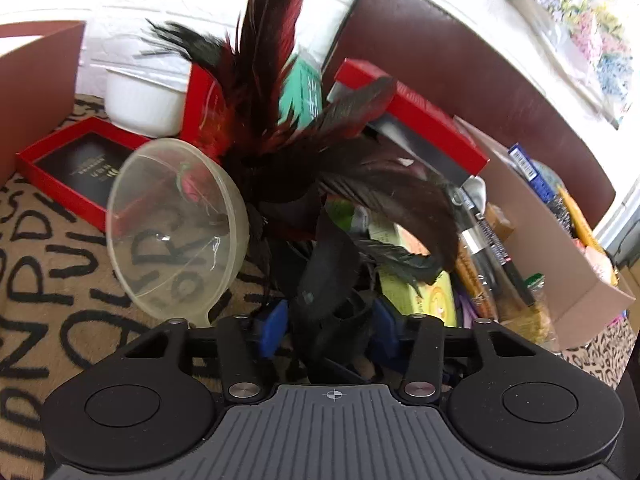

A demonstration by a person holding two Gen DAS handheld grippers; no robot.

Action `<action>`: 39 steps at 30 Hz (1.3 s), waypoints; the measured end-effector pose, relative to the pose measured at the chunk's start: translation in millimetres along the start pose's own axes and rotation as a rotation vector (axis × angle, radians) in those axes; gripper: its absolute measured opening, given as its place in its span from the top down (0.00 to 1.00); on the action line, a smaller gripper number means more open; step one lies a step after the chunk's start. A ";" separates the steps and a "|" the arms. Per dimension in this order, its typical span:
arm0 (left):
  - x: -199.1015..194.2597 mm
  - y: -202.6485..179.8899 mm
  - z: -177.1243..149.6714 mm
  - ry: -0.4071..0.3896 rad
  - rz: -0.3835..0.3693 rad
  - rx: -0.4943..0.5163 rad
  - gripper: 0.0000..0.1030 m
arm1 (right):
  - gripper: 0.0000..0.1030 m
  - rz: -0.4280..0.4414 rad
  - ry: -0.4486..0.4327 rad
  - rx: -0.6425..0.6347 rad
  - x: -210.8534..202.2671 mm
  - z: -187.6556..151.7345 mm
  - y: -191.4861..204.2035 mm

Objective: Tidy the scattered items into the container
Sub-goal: 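Grasp the black elastic cord from the pile with the left gripper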

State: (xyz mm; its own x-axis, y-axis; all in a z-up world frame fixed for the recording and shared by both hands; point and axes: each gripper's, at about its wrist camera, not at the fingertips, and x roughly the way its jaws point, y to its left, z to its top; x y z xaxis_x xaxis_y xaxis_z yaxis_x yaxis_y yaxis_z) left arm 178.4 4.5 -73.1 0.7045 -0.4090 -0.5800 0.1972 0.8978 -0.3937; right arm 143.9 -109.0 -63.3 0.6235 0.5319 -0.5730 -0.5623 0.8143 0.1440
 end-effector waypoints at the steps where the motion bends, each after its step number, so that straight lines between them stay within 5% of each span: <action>1: 2.9 0.9 0.9 0.007 -0.003 -0.001 0.45 | 0.54 -0.001 -0.001 0.000 3.2 0.8 0.5; 9: -4.2 -8.5 -2.7 0.032 0.003 0.053 0.67 | 0.66 0.010 0.013 0.019 -0.2 0.0 -0.6; 23: -71.8 -56.2 -73.5 0.129 -0.086 0.135 0.69 | 0.67 -0.014 0.073 0.019 -99.8 -57.6 13.5; 25: -84.2 -61.2 -87.9 0.143 -0.101 0.141 0.68 | 0.68 -0.018 0.077 0.024 -114.0 -66.9 17.6; 26: -89.5 -64.0 -94.9 0.149 -0.105 0.152 0.59 | 0.71 -0.019 0.080 0.026 -123.8 -72.9 20.4; 31: -104.0 -71.3 -115.7 0.183 -0.121 0.178 0.57 | 0.71 -0.038 0.083 0.031 -147.4 -89.1 31.3; 34: -108.4 -69.5 -112.8 0.144 -0.092 0.159 0.43 | 0.70 -0.068 0.068 0.031 -151.4 -90.3 31.2; 39: -104.3 -66.9 -94.9 0.074 -0.056 0.159 0.27 | 0.52 -0.109 0.014 0.016 -147.5 -80.5 26.6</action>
State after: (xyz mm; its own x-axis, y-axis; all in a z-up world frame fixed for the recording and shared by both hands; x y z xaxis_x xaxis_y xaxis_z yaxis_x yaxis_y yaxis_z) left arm 27.1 -28.4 -54.0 0.6381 -0.4649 -0.6138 0.3443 0.8853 -0.3126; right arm -6.8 -184.6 -40.0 0.6726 0.4369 -0.5972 -0.4829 0.8707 0.0931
